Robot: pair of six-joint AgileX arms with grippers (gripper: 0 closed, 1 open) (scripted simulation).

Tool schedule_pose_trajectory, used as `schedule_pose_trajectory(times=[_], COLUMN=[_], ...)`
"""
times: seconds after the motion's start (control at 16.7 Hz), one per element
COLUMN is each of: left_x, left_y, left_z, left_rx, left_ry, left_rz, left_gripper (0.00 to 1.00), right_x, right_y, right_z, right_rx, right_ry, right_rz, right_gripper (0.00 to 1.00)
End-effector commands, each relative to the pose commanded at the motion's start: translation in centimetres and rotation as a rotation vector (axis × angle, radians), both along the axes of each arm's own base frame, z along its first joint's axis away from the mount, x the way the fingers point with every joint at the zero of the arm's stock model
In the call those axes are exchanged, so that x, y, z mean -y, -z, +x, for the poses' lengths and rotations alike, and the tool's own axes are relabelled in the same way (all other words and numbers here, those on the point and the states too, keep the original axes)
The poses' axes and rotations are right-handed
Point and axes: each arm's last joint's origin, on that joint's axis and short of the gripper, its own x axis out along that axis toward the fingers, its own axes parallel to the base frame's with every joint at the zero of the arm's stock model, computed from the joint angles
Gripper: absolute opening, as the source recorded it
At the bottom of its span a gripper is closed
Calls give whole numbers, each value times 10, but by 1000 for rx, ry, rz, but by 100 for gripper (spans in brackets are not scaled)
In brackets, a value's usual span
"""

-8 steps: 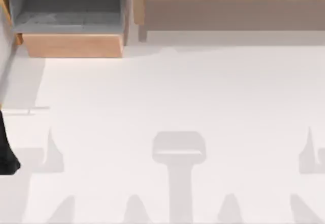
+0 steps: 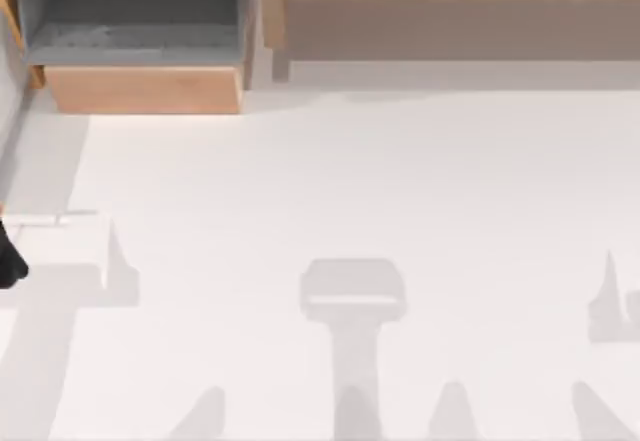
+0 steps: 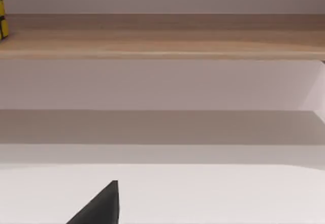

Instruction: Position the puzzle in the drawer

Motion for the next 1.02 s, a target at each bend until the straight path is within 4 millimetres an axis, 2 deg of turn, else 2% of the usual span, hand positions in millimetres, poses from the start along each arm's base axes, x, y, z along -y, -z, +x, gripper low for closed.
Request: schedule_pose_trajectory(times=[0.12,0.24,0.36,0.48,0.6,0.78,0.9,1.02], left_x=[7,18,37,66,104,170,215,255], left_y=[-29,-57,-79,-90,-86,-60,-36,-9], left_z=[13,37,72,114,159,213,237,251], left_rx=[9,4,-14,-42,-71,-98,-100,-95], left_ry=[1,1,2,3,5,7,9,11], left_rz=[-6,-11,-10,-2,12,33,41,43], left_gripper=[100,100,100,100,100,100,100,100], right_x=[0,0,0,0,0,0,0,0], right_y=[0,0,0,0,0,0,0,0], right_z=[0,0,0,0,0,0,0,0], right_rx=[0,0,0,0,0,0,0,0], right_ry=[0,0,0,0,0,0,0,0], right_rz=[0,0,0,0,0,0,0,0], right_gripper=[100,100,100,100,100,100,100,100])
